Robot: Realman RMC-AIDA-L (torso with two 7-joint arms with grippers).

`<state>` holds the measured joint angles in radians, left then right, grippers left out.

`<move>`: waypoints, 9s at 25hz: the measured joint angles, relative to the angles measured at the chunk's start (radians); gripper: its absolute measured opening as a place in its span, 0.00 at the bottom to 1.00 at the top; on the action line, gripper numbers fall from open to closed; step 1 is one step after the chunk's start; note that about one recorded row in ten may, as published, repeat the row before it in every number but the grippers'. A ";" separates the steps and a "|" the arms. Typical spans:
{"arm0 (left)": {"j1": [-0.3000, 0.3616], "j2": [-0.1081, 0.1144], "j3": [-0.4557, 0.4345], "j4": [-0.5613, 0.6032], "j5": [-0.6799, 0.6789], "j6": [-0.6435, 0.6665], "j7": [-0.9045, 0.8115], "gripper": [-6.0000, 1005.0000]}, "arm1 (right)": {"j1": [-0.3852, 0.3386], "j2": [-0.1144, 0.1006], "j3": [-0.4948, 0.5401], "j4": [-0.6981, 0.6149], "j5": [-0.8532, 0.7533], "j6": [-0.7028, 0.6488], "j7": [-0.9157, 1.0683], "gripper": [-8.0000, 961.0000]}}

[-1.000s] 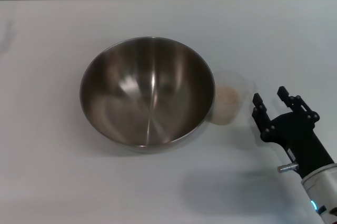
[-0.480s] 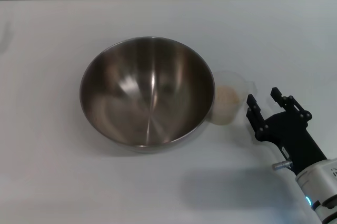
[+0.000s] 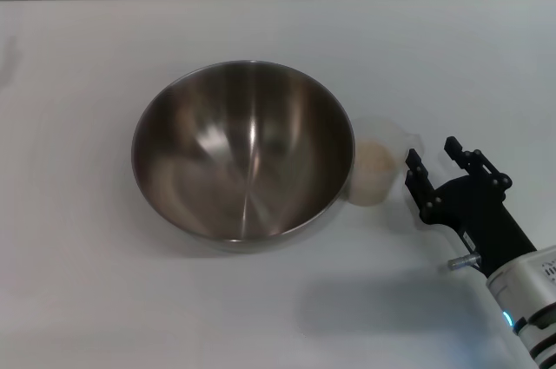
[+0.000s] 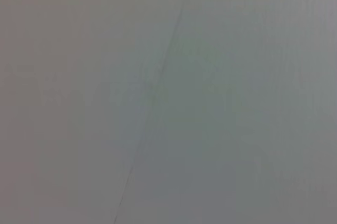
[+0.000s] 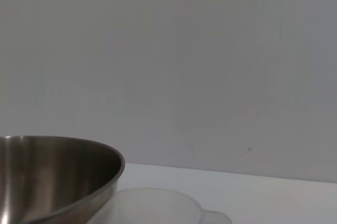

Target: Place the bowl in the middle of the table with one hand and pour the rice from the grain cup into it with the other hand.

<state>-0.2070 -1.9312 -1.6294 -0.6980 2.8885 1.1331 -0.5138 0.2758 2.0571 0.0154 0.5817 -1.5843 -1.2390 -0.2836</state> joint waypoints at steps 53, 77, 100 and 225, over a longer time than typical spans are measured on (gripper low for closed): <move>0.003 -0.009 -0.015 0.000 0.000 0.012 -0.002 0.81 | 0.163 0.022 0.111 -0.277 -0.010 -0.237 0.169 0.04; 0.002 -0.012 -0.013 -0.043 0.000 0.021 -0.008 0.81 | 0.360 0.027 0.099 -0.329 -0.340 -0.220 -0.807 0.04; 0.007 -0.036 -0.021 -0.054 0.000 0.018 -0.006 0.81 | 0.497 0.026 0.042 -0.509 -0.572 -0.185 -1.154 0.04; 0.052 -0.032 -0.005 0.061 0.000 0.127 0.047 0.81 | 0.135 0.025 0.588 -0.220 -0.317 -0.222 0.248 0.36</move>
<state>-0.1548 -1.9636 -1.6343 -0.6371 2.8884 1.2602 -0.4669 0.4104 2.0823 0.6029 0.3620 -1.9015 -1.4615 -0.0353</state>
